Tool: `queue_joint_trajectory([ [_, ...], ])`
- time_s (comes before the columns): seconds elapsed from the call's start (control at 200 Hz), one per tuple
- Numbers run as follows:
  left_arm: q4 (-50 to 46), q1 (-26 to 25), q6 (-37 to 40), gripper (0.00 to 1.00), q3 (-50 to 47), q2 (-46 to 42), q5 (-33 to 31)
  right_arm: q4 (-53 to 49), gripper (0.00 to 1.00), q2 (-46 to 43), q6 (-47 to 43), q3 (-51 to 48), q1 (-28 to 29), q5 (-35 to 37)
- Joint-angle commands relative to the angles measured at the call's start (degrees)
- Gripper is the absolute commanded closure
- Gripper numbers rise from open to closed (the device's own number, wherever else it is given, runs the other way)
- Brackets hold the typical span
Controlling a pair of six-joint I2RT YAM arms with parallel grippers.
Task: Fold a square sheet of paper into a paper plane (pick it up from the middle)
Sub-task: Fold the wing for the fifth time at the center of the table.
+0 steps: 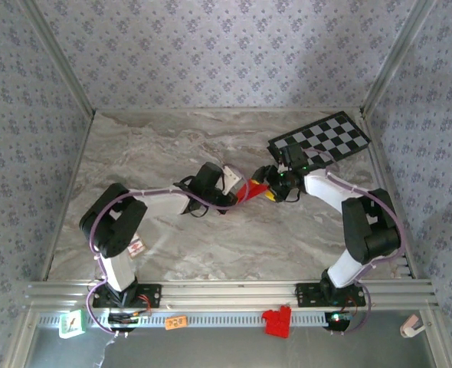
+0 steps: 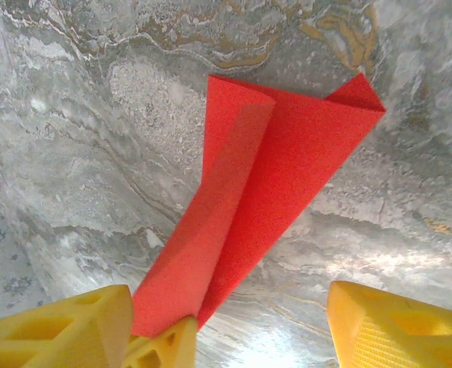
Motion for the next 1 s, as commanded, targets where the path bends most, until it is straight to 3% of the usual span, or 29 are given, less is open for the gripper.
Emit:
queue_joint_trajectory([
  [0.0,-1.16,0.98,-4.18,1.00,2.10,1.26,6.23,-2.07,0.29,-1.91,-5.27,0.62,-0.28,0.67],
  [0.54,-1.87,3.46,-15.27,1.00,5.58,6.67,16.30,7.66,0.28,-3.32,-12.16,-6.09,0.67,-2.78],
  [0.994,2.74,5.52,-32.80,1.00,7.29,10.38,24.78,9.78,0.32,0.22,-18.04,-6.21,1.16,-5.08],
])
